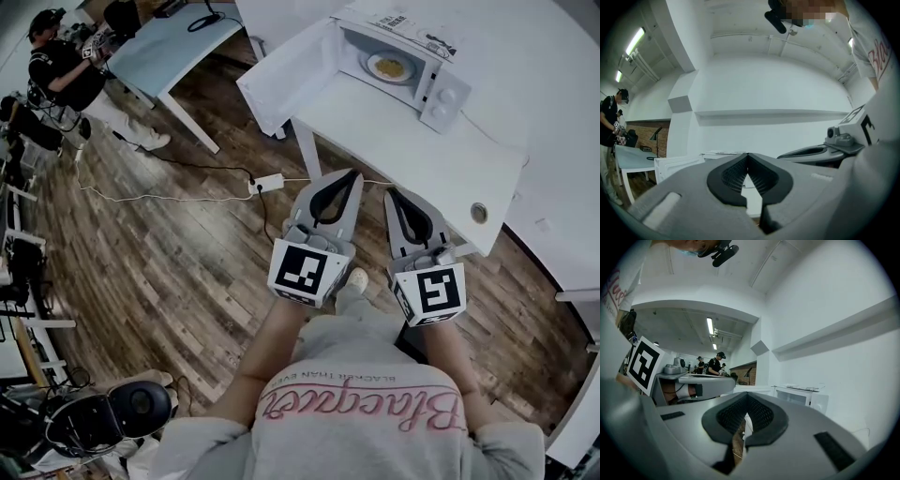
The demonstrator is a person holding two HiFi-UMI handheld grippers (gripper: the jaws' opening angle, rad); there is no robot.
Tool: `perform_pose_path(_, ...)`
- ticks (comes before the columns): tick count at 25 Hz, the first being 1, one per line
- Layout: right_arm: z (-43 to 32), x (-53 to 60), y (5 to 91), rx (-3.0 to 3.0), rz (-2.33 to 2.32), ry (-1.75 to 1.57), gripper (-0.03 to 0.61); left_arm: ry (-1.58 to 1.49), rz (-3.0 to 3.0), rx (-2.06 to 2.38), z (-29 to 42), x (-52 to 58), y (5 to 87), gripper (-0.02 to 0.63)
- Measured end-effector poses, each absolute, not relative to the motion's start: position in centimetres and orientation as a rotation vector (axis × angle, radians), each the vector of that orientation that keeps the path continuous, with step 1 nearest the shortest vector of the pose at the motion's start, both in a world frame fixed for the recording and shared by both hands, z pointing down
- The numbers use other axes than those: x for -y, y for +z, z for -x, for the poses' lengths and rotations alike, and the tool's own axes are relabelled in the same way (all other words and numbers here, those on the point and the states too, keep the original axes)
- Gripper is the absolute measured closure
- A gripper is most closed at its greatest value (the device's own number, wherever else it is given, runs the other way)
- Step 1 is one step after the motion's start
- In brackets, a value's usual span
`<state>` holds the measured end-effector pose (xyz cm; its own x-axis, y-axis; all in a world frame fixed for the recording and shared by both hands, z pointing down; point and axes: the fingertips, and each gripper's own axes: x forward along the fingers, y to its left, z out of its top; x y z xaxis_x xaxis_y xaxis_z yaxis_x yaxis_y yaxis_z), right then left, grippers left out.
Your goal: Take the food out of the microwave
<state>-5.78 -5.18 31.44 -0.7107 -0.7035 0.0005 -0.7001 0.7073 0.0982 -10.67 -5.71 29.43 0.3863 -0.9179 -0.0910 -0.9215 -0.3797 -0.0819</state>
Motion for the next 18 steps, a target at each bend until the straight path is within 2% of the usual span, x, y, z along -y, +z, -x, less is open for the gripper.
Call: perform_pose_path(18,5.7,18.4,31.7,2.873,-1.22,-0.068,0.568,0.032,2.552,-1.649,10.7,19.7,29.6,0.609)
